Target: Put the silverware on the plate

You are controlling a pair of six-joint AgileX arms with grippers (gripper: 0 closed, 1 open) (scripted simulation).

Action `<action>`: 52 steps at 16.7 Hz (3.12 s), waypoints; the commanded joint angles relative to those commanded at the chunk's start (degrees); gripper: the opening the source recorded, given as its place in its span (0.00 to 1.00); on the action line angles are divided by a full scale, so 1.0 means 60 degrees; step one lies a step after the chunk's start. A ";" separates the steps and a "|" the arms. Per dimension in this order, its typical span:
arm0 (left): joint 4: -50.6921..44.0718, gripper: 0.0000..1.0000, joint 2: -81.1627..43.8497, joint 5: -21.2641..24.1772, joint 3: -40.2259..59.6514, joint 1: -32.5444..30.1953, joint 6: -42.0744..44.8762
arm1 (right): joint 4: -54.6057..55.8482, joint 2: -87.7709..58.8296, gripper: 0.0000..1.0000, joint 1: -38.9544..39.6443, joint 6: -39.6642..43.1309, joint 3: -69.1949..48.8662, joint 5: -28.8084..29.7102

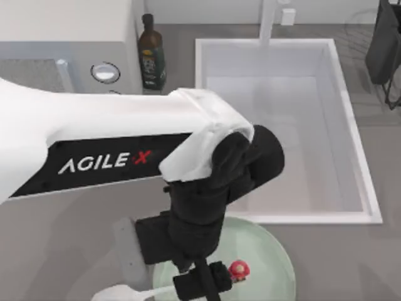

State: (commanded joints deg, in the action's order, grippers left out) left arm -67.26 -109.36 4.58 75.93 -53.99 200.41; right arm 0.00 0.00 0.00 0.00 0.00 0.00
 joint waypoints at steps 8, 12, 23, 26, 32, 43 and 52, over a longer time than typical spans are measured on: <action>0.0889 0.00 0.0019 -0.0959 0.0640 -0.0733 0.2041 | 0.0000 0.0000 1.00 0.0000 0.0000 0.0000 0.0000; 0.0871 0.00 0.0030 -0.0935 0.0613 -0.0687 0.2045 | 0.0000 0.0000 1.00 0.0000 0.0000 0.0000 0.0000; 0.0496 0.00 0.1084 -0.0513 0.0106 -0.1291 0.2553 | 0.0000 0.0000 1.00 0.0000 0.0000 0.0000 0.0000; 0.0522 0.00 0.1326 -0.0416 -0.0003 -0.1440 0.2590 | 0.0000 0.0000 1.00 0.0000 0.0000 0.0000 0.0000; 0.1006 0.00 0.1208 -0.0478 0.0034 -0.1414 0.2451 | 0.0000 0.0000 1.00 0.0000 0.0000 0.0000 0.0000; 0.2387 0.00 -0.0390 -0.0955 -0.0221 -0.0765 0.2061 | 0.0000 0.0000 1.00 0.0000 0.0000 0.0000 0.0000; 0.2473 0.23 -0.0560 -0.0956 -0.0365 -0.0733 0.2049 | 0.0000 0.0000 1.00 0.0000 0.0000 0.0000 0.0000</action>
State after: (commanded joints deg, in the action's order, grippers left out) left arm -52.43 -112.72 -1.16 73.74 -58.39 212.70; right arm 0.00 0.00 0.00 0.00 0.00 0.00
